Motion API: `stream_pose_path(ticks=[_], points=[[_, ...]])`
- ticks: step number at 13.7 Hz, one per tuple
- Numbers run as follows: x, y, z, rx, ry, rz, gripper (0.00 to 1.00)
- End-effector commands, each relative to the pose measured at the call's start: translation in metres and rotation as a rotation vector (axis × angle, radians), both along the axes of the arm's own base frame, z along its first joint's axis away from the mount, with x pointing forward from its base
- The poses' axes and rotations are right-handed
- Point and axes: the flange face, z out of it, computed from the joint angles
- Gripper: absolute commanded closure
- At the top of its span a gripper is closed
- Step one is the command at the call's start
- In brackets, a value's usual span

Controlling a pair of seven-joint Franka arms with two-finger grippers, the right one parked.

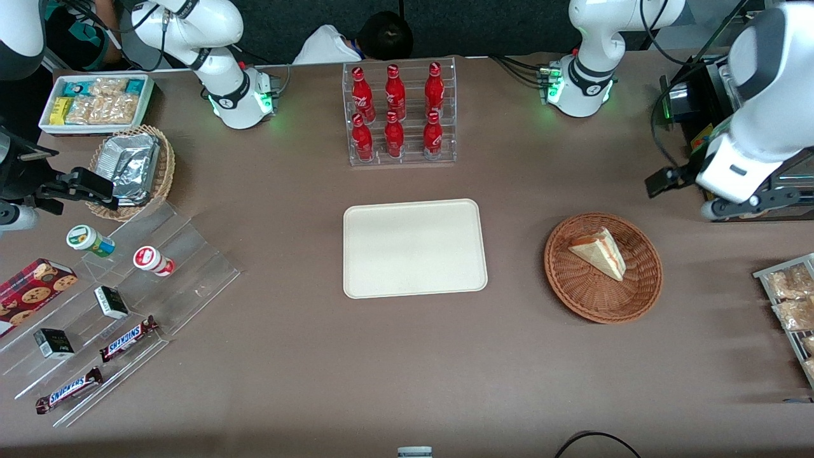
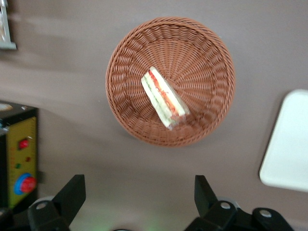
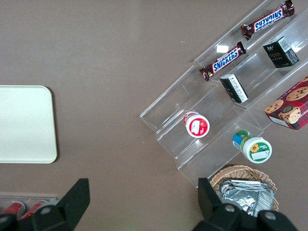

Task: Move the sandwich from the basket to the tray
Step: 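Move the left gripper over the wrapped sandwich in the wicker basket, then lower the left gripper onto the sandwich and close it on the wrapper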

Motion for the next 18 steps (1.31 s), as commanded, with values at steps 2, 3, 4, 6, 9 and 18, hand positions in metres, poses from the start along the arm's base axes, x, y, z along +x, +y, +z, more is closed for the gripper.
stream_pose_path(ticks=[2,3,4,6,9,18], points=[[-0.010,-0.001,-0.068,-0.044,-0.107,0.268,0.00],[-0.012,-0.001,-0.087,-0.050,-0.145,0.330,0.00],[-0.012,-0.002,-0.102,-0.052,-0.163,0.385,0.00],[-0.009,-0.003,-0.129,-0.051,-0.165,0.461,0.00],[-0.014,-0.002,-0.175,-0.058,-0.193,0.517,0.00],[-0.018,-0.021,-0.237,-0.068,-0.199,0.535,0.00]])
